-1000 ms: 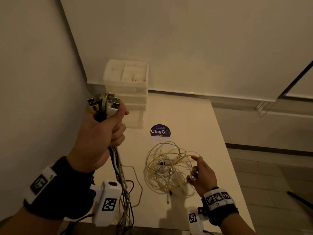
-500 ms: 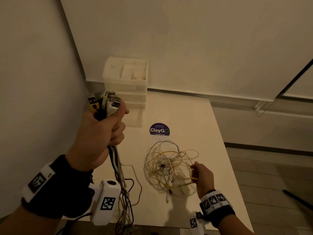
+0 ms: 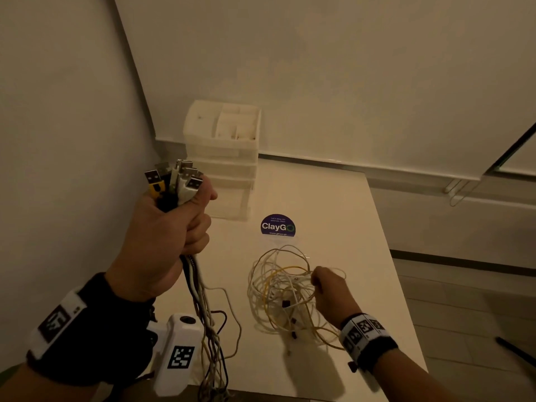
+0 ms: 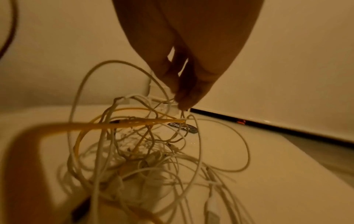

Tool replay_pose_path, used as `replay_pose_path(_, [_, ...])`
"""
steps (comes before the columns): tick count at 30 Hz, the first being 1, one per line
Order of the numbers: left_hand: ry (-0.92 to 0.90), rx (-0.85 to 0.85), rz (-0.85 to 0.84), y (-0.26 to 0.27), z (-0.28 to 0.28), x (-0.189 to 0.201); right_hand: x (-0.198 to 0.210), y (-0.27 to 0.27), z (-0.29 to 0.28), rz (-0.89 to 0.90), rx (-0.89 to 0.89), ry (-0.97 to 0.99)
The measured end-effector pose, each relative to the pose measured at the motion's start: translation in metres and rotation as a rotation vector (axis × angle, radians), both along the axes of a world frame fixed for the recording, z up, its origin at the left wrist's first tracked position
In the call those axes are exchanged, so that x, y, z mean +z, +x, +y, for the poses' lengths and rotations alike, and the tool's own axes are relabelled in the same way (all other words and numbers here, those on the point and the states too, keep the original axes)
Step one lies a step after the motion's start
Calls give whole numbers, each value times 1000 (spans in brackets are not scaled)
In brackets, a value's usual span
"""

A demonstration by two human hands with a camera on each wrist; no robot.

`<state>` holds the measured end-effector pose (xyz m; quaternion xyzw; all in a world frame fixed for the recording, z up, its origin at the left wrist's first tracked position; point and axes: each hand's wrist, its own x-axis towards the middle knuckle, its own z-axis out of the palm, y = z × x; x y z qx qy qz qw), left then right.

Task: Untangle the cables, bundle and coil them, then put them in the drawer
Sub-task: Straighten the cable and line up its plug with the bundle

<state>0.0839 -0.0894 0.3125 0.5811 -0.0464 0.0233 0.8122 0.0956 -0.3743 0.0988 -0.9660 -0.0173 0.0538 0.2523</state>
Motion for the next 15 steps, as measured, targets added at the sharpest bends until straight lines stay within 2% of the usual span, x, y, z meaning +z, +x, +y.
replay_pose_path(2, [0, 15, 7, -2, 3, 0, -7, -3, -9, -44, -224, 92])
replay_pose_path(6, [3, 45, 20, -3, 7, 0, -16, -12, -11, 272, -444, 297])
replay_pose_path(8, [1, 48, 19, -3, 6, 0, -15, -10, -7, 273, -517, 378])
replay_pose_path(12, [4, 33, 14, -3, 3, 0, 10, 9, 9, -92, -356, 96])
replay_pose_path(13, [10, 36, 16, -3, 2, 0, 15, 15, 19, -87, -280, 85])
replay_pose_path(15, [14, 42, 15, -3, 1, 0, 19, 31, 50, 58, -121, 5])
